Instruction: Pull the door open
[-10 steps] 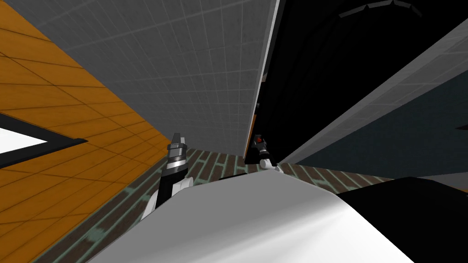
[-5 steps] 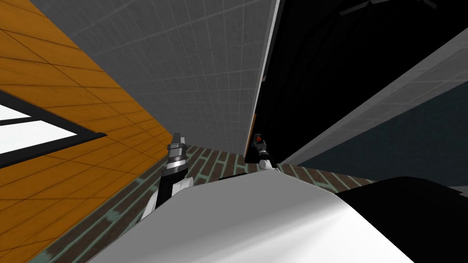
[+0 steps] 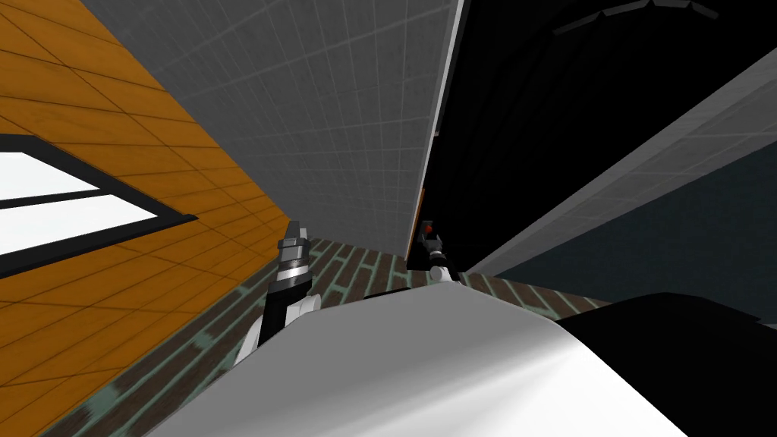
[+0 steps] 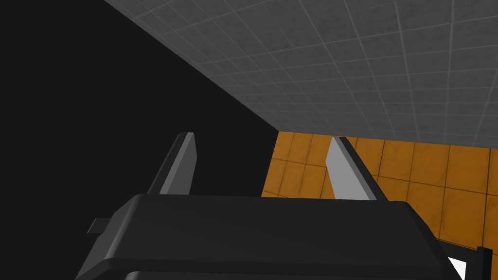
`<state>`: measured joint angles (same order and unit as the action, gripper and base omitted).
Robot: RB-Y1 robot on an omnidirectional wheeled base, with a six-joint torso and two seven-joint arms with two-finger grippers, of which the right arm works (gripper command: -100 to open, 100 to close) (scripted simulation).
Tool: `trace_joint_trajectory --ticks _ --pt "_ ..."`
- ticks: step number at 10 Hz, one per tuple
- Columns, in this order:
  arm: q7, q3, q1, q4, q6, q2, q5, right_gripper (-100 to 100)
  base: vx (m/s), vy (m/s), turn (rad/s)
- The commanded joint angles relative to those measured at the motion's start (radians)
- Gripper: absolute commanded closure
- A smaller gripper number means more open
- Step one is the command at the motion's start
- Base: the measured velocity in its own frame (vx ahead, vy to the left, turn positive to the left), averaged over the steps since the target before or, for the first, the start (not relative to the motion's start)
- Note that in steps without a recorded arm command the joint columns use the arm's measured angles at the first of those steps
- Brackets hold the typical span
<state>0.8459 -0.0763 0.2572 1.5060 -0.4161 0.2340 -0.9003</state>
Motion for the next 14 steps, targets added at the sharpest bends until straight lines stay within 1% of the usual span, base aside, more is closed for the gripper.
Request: trace_joint_trajectory --ticks 1,2,3,4,5,7,8,9,14 --pt "0.03 -0.001 0.007 0.011 0.004 -0.006 -0.025 -100 -0.054 -0.02 0.036" --pt "0.046 -0.003 0.011 0.018 0.007 -0.009 -0.04 -100 -0.056 -0.024 0.039" --pt "0.035 -0.002 0.009 0.014 0.005 -0.007 -0.03 -100 -0.026 -0.012 0.008" --pt "0.069 0.025 0.005 -0.011 -0.004 0.026 -0.046 -100 0.113 0.004 0.24" --pt "0.076 0.032 0.004 -0.016 -0.006 0.033 -0.049 -100 0.177 -0.039 0.176" --pt "0.106 0.058 0.0 -0.041 -0.015 0.065 -0.062 -100 0.184 -0.014 0.136" --pt "0.101 0.049 -0.003 -0.041 -0.015 0.06 -0.057 -100 0.091 -0.01 0.037" --pt "0.101 0.049 -0.003 -0.041 -0.015 0.06 -0.057 100 -0.008 -0.005 -0.055" --pt "0.101 0.049 -0.003 -0.041 -0.015 0.06 -0.057 100 -0.018 -0.002 0.0"
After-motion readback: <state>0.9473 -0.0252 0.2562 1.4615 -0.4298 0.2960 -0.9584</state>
